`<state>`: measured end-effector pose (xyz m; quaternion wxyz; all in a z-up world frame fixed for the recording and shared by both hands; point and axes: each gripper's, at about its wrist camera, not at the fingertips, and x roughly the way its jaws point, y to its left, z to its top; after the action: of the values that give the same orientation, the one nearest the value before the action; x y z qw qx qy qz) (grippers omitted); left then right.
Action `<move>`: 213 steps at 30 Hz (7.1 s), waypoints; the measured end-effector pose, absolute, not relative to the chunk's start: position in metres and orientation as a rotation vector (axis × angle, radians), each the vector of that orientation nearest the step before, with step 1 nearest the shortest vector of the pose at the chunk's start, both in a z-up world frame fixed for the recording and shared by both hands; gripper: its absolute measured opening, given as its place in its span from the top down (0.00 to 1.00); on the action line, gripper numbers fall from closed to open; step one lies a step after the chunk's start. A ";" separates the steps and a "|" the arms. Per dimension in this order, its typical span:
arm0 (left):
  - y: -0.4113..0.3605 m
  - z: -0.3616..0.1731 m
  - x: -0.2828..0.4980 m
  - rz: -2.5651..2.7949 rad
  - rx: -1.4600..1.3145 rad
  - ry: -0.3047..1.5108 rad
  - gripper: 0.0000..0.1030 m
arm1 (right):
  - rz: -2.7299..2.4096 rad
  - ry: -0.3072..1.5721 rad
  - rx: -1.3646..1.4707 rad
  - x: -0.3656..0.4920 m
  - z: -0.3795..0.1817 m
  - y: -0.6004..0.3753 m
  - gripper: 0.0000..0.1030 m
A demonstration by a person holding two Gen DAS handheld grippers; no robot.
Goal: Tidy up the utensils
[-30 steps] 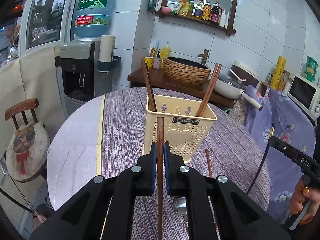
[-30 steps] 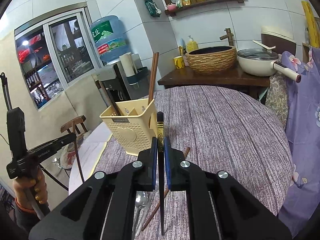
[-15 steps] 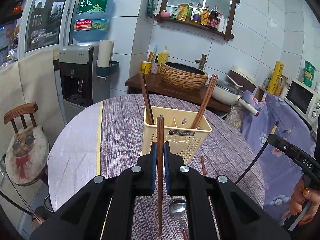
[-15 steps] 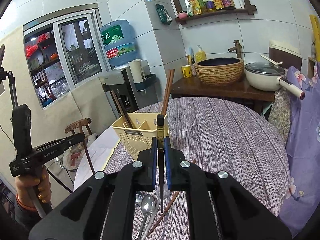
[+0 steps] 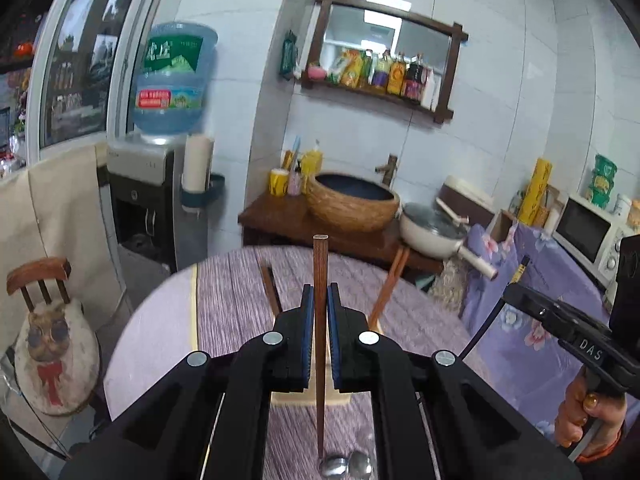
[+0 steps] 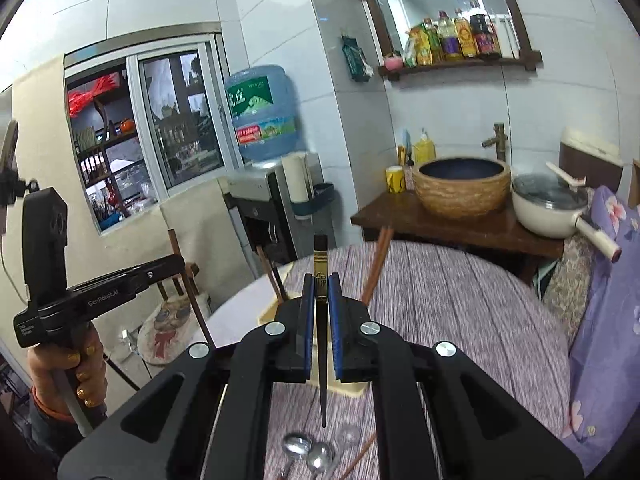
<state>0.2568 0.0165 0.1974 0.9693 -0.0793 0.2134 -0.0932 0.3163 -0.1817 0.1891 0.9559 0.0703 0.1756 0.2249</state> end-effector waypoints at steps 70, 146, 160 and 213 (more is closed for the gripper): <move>-0.053 -0.051 0.207 -0.135 0.029 0.858 0.42 | 0.161 0.691 0.171 0.278 -0.064 -0.197 0.49; -0.067 -0.060 0.269 -0.037 0.139 0.909 0.54 | -0.018 0.904 0.112 0.425 -0.091 -0.151 0.89; -0.059 -0.032 0.260 -0.092 0.066 0.825 0.55 | 0.053 0.858 0.230 0.416 -0.075 -0.175 0.92; -0.021 -0.013 0.285 0.035 0.037 0.784 0.33 | 0.281 0.495 0.192 0.313 0.053 -0.193 0.92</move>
<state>0.2850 -0.0213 -0.0130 0.9238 0.0179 0.3821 0.0173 0.3127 -0.1932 0.0530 0.9553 0.0944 0.2436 0.1386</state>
